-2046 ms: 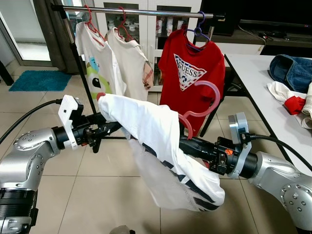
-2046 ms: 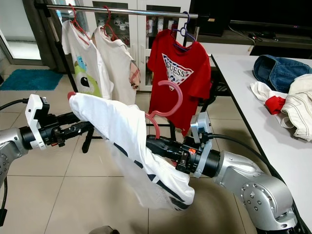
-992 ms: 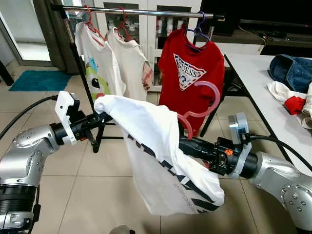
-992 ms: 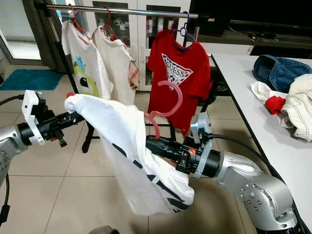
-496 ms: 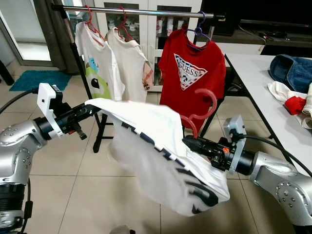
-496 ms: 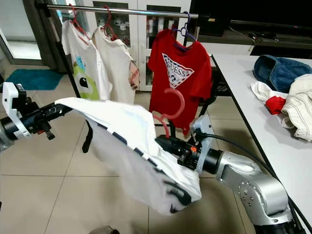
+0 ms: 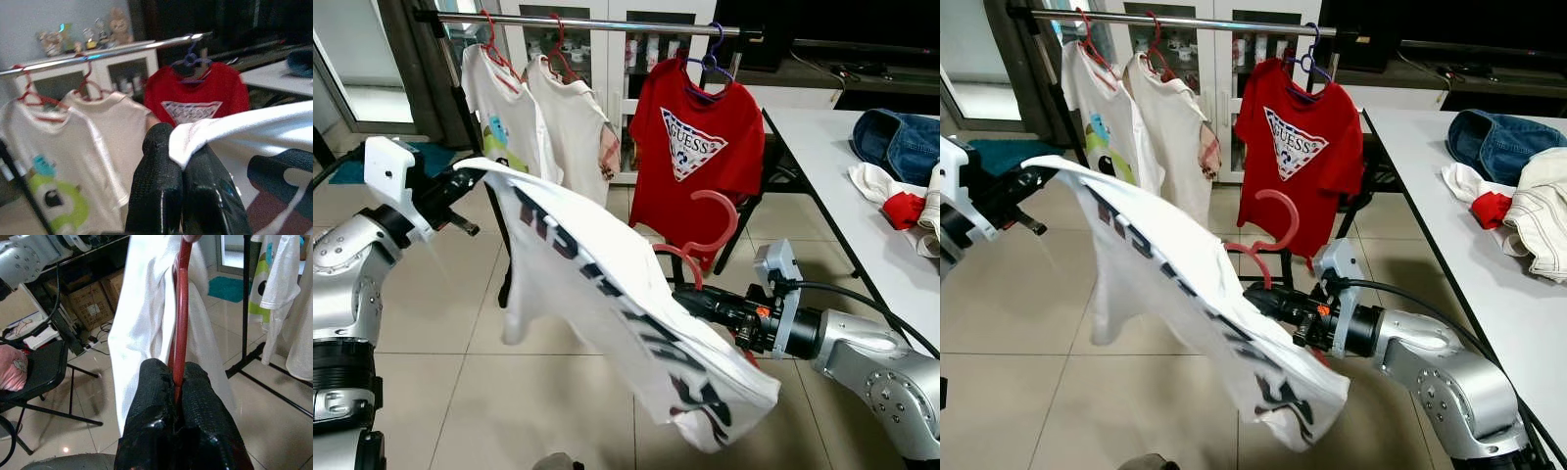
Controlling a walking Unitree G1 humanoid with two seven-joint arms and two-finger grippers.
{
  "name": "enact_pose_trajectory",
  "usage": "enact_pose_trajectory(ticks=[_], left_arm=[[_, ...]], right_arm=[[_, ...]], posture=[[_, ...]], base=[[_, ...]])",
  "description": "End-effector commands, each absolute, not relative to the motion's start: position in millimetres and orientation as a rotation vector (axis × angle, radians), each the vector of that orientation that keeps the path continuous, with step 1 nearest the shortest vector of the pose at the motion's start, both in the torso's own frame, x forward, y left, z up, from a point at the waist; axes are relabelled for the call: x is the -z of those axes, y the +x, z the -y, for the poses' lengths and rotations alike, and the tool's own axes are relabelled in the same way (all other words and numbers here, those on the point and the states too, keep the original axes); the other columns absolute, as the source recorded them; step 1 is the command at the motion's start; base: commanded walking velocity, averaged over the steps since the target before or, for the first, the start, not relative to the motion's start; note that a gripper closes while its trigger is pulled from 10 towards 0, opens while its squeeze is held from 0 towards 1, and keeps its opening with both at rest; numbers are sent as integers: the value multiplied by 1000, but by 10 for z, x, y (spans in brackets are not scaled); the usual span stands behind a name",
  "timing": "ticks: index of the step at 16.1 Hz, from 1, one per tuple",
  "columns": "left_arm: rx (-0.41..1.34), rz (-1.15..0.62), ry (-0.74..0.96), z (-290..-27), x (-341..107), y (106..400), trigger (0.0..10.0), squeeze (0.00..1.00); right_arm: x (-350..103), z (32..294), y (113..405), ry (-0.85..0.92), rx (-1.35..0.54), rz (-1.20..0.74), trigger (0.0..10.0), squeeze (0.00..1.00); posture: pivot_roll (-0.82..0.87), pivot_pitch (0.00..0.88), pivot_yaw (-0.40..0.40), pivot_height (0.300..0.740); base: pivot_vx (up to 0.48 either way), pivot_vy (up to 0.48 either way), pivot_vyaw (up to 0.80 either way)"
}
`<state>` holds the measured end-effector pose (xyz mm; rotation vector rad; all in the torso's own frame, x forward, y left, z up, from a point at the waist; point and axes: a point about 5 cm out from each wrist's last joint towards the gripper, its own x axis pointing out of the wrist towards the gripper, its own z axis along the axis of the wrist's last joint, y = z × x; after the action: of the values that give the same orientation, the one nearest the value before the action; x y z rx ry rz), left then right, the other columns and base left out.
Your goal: Hang hanger
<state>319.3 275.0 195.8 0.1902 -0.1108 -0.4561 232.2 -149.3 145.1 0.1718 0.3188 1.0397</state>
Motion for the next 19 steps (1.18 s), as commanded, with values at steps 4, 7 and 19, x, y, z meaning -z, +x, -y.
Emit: enact_pose_trajectory(ticks=[4, 7, 19], left_arm=[[276, 1, 306, -2920, -1751, 3196, 0, 0], [362, 6, 215, -2817, -1612, 2988, 0, 0], [94, -17, 217, -3057, -1557, 2939, 0, 0]], right_arm=[[-1556, 1569, 2367, 201, -993, -247, 10000, 0], [-1577, 1647, 2481, 203, -883, -211, 10000, 0], [-1547, 1592, 2466, 195, -920, -234, 10000, 0]], posture=[[-46, 0, 20, 740], [-48, 0, 23, 740], [-33, 0, 4, 740]], base=[[0, 0, 0], [0, 0, 0], [0, 0, 0]])
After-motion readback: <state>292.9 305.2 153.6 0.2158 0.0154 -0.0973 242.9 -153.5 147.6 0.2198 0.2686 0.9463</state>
